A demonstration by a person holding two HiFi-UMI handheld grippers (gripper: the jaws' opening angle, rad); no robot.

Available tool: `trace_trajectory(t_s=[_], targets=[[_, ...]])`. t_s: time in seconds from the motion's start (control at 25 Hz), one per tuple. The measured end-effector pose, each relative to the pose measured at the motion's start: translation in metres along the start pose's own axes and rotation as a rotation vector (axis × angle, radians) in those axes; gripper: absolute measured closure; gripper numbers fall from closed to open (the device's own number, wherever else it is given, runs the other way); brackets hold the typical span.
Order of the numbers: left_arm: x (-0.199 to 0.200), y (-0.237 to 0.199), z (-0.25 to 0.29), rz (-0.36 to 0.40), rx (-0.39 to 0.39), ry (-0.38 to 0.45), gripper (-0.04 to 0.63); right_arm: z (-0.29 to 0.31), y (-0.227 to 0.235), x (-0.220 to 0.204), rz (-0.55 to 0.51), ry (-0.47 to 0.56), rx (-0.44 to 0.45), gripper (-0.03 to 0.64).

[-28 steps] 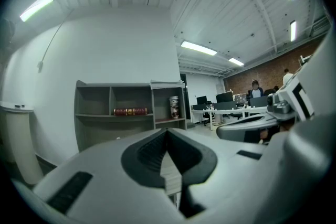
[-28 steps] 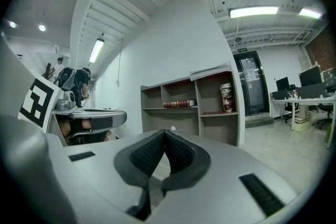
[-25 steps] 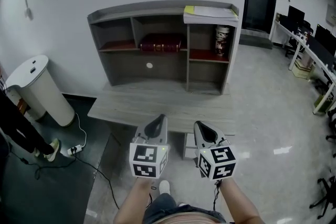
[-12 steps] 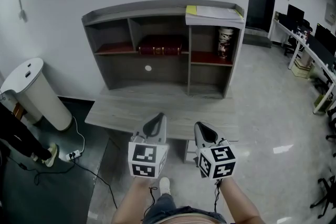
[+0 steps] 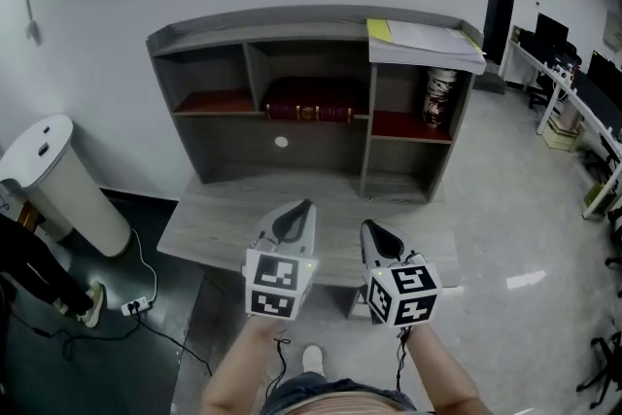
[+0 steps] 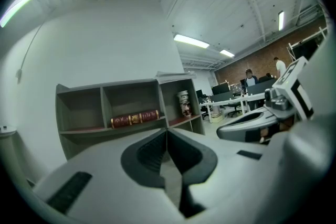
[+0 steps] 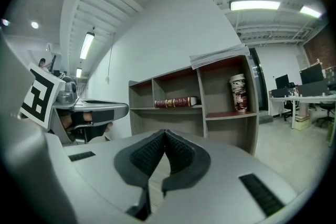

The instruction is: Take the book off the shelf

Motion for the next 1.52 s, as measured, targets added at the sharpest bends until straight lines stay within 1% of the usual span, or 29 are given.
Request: trace_trajectory(t_s=[0.12, 0.24, 0.56, 0.68, 0.88, 1.08, 1.16, 1.24, 1.32, 1.4, 1.52], targets=[[0.004, -0.015, 0.025, 0.046, -0.005, 0.03, 0.583, 0.024, 0.006, 0.006, 0.007, 0.008, -0.016, 0.609], [0.006, -0.029, 0.05, 0.078, -0.022, 0.042, 0.583, 0.047, 0.011, 0.01, 0.011, 0.012, -0.029, 0.609], [0.005, -0.054, 0.115, 0.173, -0.092, 0.035, 0.581, 0.099, 0.029, 0.021, 0.024, 0.018, -0.087, 0.609], [0.004, -0.061, 0.135, 0.217, -0.117, 0.043, 0.581, 0.117, 0.034, 0.02, 0.044, 0.017, -0.104, 0.609], [0.01, -0.076, 0.162, 0.277, -0.15, 0.093, 0.581, 0.148, 0.037, 0.024, 0.063, 0.018, -0.112, 0.609], [0.016, -0.081, 0.181, 0.336, -0.189, 0.105, 0.58, 0.165, 0.038, 0.026, 0.082, 0.011, -0.119, 0.609], [0.018, -0.08, 0.187, 0.375, -0.201, 0.104, 0.571, 0.17, 0.041, 0.025, 0.098, 0.005, -0.12, 0.609], [0.022, -0.079, 0.193, 0.427, -0.208, 0.1, 0.537, 0.175, 0.045, 0.025, 0.116, 0.002, -0.118, 0.609], [0.025, -0.077, 0.197, 0.481, -0.212, 0.096, 0.53, 0.181, 0.05, 0.023, 0.131, -0.004, -0.117, 0.609], [0.029, -0.076, 0.2, 0.543, -0.214, 0.087, 0.522, 0.187, 0.053, 0.02, 0.15, -0.01, -0.118, 0.609], [0.032, -0.073, 0.207, 0.643, -0.227, 0.067, 0.485, 0.196, 0.056, 0.02, 0.177, -0.001, -0.11, 0.609]])
Point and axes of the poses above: the fingertips, and each gripper's own axes: z forward along the fingers, y to its right, x out of its top, the point moved 9 cm from there along -z, backward along the fingers, and after that the axes turned 14 degrees about x, right-handed, at the moved point
